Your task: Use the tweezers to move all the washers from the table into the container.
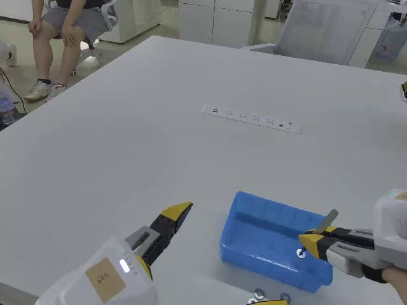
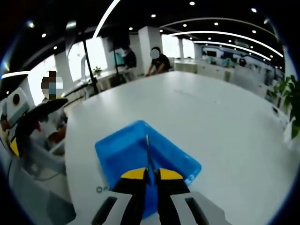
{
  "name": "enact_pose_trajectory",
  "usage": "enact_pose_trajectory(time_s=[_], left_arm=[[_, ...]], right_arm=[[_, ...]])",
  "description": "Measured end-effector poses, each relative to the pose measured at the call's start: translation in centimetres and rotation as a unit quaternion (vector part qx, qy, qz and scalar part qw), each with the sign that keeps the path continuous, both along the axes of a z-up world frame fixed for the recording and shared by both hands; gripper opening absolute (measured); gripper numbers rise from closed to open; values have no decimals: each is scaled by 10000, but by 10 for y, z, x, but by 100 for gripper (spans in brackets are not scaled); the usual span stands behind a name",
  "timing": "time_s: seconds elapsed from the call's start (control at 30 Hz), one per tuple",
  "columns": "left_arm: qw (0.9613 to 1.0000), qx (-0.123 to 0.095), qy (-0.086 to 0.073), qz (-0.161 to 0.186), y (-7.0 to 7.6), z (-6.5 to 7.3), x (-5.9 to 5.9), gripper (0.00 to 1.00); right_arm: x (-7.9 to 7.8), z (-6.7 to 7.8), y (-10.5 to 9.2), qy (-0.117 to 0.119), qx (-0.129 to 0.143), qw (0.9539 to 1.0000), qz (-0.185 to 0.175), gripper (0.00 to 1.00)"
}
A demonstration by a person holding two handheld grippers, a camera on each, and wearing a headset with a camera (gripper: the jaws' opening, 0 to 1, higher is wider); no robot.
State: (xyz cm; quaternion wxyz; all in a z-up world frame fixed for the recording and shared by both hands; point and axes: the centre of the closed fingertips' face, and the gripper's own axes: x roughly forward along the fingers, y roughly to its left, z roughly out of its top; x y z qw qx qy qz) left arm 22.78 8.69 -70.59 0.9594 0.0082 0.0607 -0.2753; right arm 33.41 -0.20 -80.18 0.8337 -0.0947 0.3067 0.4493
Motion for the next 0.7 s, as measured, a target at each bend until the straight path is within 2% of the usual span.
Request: enact_pose_trajectory(time_s=[0.27, 0.47, 0.57, 0.6, 0.7], left_arm=[[10000, 72, 51, -12, -1, -3, 0, 92], [10000, 61, 52, -54, -3, -2, -1, 92], [9999, 64, 74, -57, -3, -2, -1, 91], [9999, 71, 70, -53, -3, -2, -1, 91], [9999, 102, 82, -40, -3, -3, -1, 91]], right_arm=[[-14, 23, 3, -102, 193, 9997, 98, 5], [-34, 38, 8, -90, 356, 9989, 292, 5], [-45, 40, 10, 44, 474, 9982, 357, 5], [-51, 38, 11, 163, 528, 9977, 389, 5], [-58, 34, 11, 251, 577, 9972, 397, 5]])
